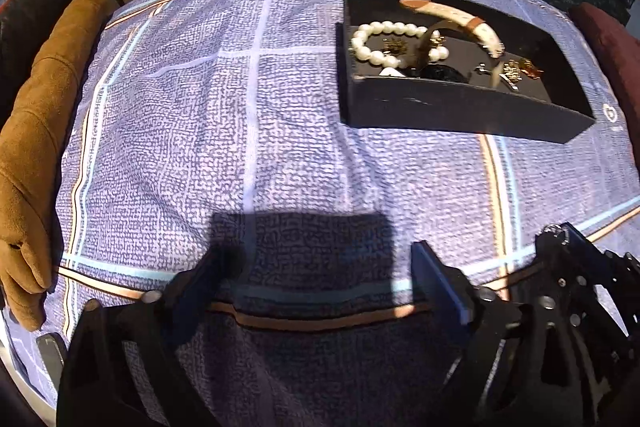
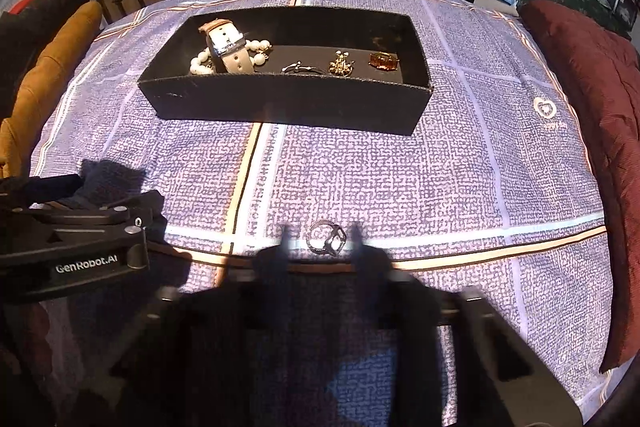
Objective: Organize jewelry
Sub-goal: 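Grasp the dark metal ring with the right tool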
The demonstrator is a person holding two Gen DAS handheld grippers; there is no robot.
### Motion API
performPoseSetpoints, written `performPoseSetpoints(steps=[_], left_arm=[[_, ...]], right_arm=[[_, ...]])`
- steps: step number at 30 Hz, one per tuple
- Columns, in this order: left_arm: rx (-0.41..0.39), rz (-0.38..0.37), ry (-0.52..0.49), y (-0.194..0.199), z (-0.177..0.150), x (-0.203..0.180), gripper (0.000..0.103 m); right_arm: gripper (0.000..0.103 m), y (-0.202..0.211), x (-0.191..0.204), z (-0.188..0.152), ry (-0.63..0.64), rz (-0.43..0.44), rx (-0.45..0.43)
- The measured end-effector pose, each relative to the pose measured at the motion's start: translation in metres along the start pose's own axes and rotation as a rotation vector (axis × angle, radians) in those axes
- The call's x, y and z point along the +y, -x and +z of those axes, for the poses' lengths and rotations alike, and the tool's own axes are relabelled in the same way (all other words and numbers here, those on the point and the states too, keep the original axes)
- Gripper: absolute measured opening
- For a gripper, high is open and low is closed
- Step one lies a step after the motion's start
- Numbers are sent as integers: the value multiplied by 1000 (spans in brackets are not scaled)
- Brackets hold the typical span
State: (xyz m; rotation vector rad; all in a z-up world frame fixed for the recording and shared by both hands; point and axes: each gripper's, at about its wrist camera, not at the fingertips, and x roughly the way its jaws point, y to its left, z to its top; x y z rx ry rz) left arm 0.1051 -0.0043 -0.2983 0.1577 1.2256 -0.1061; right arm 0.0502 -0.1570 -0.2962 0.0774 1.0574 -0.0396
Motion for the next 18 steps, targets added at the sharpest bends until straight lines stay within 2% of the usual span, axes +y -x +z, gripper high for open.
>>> performPoseSetpoints(steps=[1, 2, 3, 4, 7, 12, 18], left_arm=[[0, -4, -10, 4, -1, -3, 66], [-5, 7, -21, 8, -2, -5, 57], [-2, -10, -25, 12, -3, -6, 27], [13, -31, -16, 14, -3, -5, 5], [40, -64, 9, 23, 1, -2, 1], [-5, -83, 28, 48, 14, -2, 1], [-38, -86, 1, 66, 27, -13, 1]], right_arm=[[21, 2, -1, 0, -9, 15, 5], [21, 4, -2, 1, -20, 23, 6], [21, 6, -4, 1, -27, 26, 3], [21, 10, -4, 2, -29, 31, 1], [21, 20, -6, 4, -30, 41, -10], [21, 38, -9, 14, -27, 51, -39], [21, 60, -15, 26, -17, 59, -86]])
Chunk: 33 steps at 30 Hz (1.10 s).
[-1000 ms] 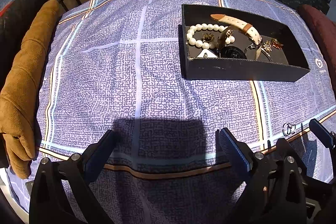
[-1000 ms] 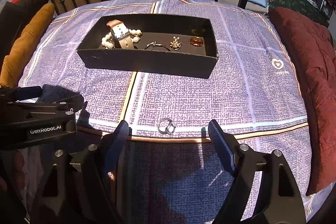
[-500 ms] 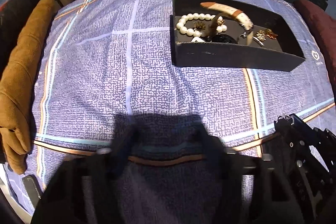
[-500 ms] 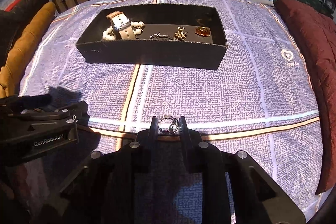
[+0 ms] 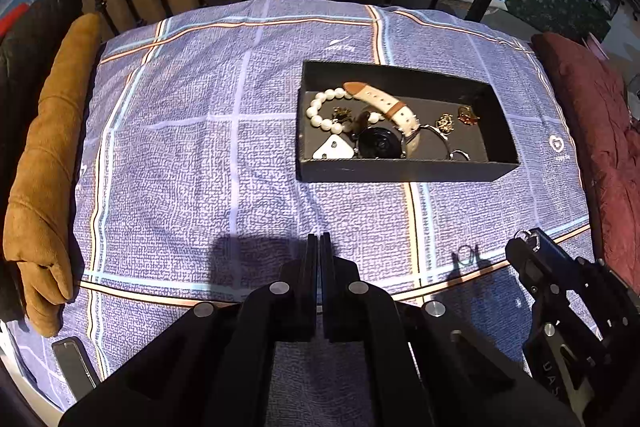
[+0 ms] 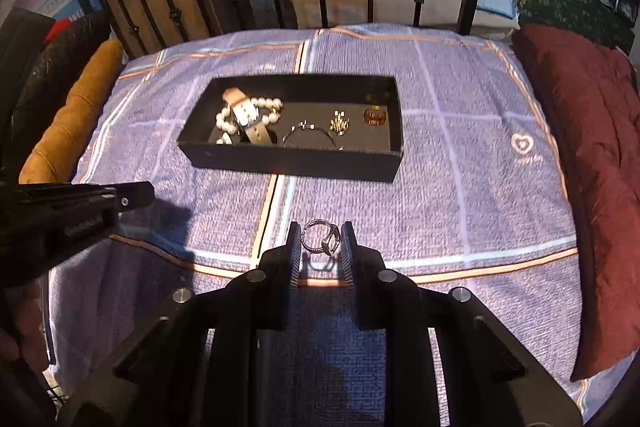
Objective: Organize jewelry
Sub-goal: 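Grasp the dark metal ring with the right tool, then carry the dark ring into the black box and open the right tool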
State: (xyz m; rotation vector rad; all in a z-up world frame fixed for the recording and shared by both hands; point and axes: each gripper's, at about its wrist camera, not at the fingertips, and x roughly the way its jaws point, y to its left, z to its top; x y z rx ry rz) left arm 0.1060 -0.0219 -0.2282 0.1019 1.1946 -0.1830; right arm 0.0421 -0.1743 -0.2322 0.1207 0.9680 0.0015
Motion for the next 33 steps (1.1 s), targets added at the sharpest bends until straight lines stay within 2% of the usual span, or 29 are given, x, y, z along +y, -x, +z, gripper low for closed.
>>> performPoseSetpoints(steps=[7, 33], left_arm=[[-13, 5, -15, 6, 0, -13, 1], [-35, 17, -28, 13, 7, -12, 1]], right_arm=[[21, 10, -1, 12, -1, 4, -33], [21, 18, -5, 18, -41, 1, -68]])
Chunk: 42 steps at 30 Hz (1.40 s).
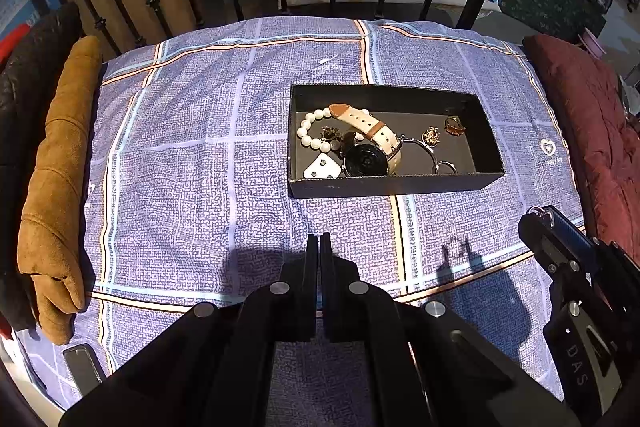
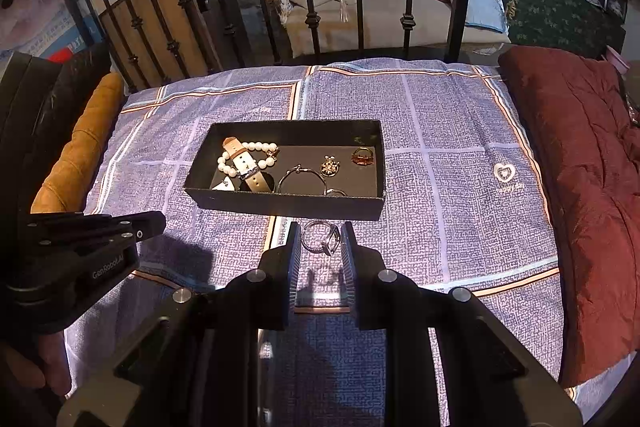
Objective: Organize jewelry
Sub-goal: 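Carry the dark ring into the black box and open the right tool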
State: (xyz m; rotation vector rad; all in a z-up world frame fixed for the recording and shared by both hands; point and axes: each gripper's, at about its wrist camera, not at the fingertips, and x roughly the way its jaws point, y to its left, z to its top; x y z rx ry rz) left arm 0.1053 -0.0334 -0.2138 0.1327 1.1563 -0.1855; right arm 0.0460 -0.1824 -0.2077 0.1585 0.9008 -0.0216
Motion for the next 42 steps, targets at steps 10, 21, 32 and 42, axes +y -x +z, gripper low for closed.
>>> performPoseSetpoints(steps=[10, 21, 32, 42], left_arm=[[-20, -1, -6, 6, 3, -2, 1], [-33, 18, 7, 7, 13, -4, 1], [-80, 27, 9, 10, 35, -6, 1], [-85, 28, 15, 3, 49, -5, 1]], right_arm=[[21, 6, 0, 8, 5, -9, -27], [21, 5, 1, 18, 18, -21, -47], [21, 3, -1, 37, 22, -28, -92], [21, -5, 2, 54, 35, -14, -111]])
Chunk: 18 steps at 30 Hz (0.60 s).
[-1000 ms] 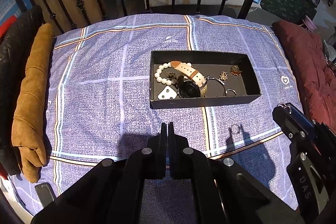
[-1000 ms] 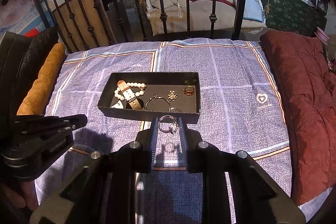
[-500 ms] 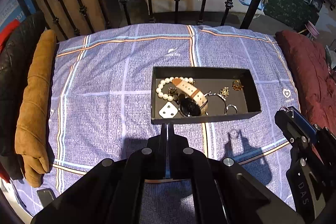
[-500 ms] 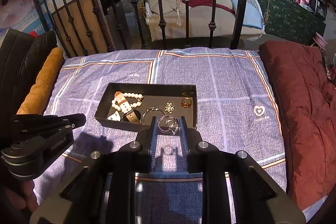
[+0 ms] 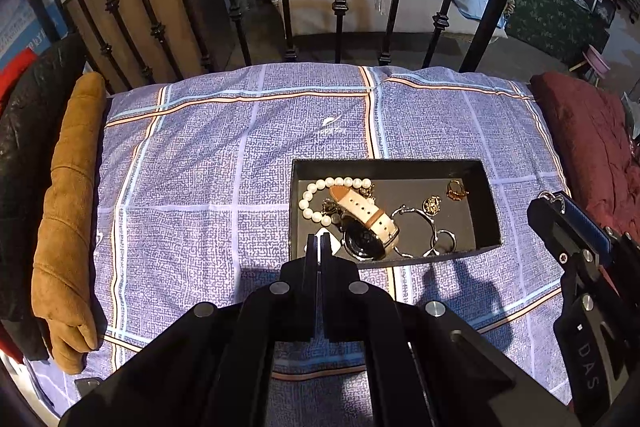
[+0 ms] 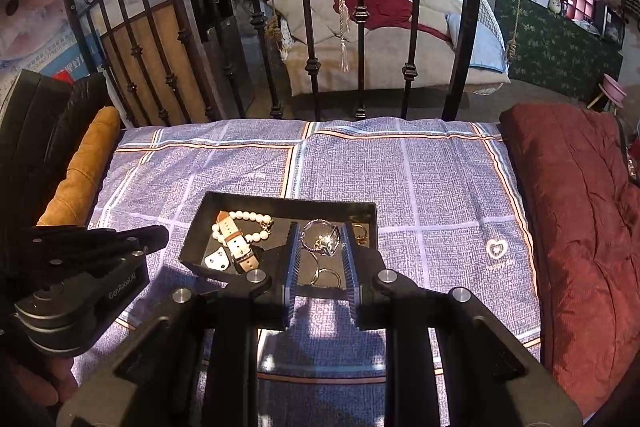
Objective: Organize jewelry
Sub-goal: 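Carry the dark ring into the black box and open the right tool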
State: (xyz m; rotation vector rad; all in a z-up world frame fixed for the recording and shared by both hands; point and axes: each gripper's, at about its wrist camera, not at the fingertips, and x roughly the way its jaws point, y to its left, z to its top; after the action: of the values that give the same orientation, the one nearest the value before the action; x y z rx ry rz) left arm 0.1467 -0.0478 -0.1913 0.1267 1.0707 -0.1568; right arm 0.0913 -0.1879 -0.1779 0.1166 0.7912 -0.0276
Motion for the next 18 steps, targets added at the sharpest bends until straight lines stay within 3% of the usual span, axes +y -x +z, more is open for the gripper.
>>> performPoseSetpoints(steps=[18], left_arm=[[4, 4, -3, -21, 25, -5, 1]], right_arm=[[21, -23, -8, 10, 1, -5, 27]])
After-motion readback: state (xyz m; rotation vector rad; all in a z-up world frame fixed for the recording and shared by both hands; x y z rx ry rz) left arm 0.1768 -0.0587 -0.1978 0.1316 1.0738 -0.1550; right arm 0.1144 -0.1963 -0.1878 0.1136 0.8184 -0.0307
